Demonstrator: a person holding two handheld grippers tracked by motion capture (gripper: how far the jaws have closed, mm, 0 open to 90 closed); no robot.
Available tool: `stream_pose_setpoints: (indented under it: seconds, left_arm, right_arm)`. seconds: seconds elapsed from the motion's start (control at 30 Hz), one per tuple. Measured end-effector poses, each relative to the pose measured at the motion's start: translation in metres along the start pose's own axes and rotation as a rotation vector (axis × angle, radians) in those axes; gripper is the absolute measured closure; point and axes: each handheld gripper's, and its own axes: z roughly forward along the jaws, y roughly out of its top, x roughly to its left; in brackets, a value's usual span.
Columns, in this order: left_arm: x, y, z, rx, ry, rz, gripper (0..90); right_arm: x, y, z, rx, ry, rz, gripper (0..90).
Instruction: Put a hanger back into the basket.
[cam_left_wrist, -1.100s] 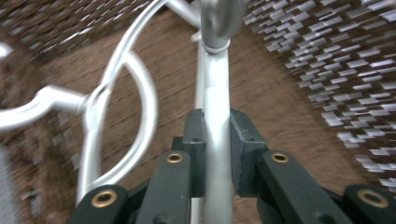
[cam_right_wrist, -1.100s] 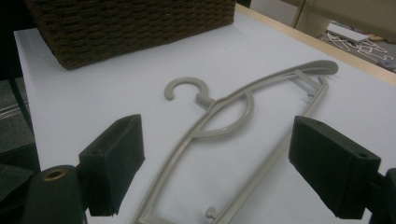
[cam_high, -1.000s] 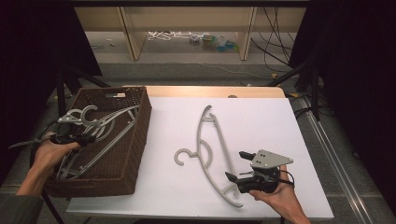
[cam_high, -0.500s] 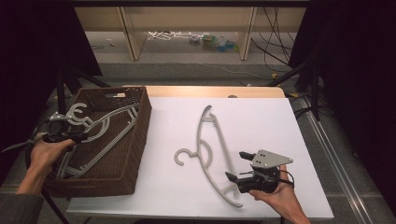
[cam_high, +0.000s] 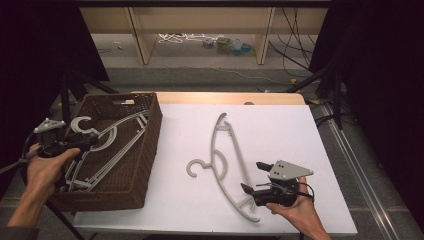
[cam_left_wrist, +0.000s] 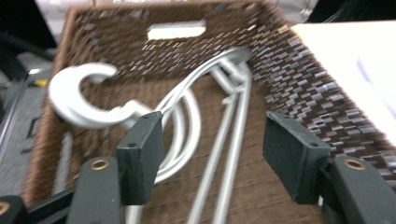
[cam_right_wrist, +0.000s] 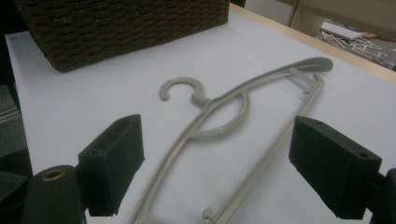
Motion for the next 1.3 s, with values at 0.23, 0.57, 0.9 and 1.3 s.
stream_pose_setpoints:
  seconds: [0.23, 0.57, 0.9, 1.3]
  left_arm:
    - [-0.048, -0.001, -0.014, -0.105, -0.146, 0.031, 26.5]
    - [-0.103, -0.012, -0.013, -0.157, -0.284, 0.097, 17.8]
    - [-0.149, -0.022, -0.006, -0.159, -0.37, 0.166, 18.0]
    - [-0.178, -0.05, 0.0, -0.195, -0.446, 0.208, 18.2]
  right_arm:
    - [0.0, 0.0, 0.001, 0.007, 0.002, 0.002, 18.4]
    - [0.002, -0.002, 0.003, 0.006, -0.011, 0.006, 17.9]
    - [0.001, -0.001, 0.003, 0.001, 0.002, 0.017, 17.8]
    - [0.002, -0.002, 0.003, -0.008, -0.008, 0.025, 17.8]
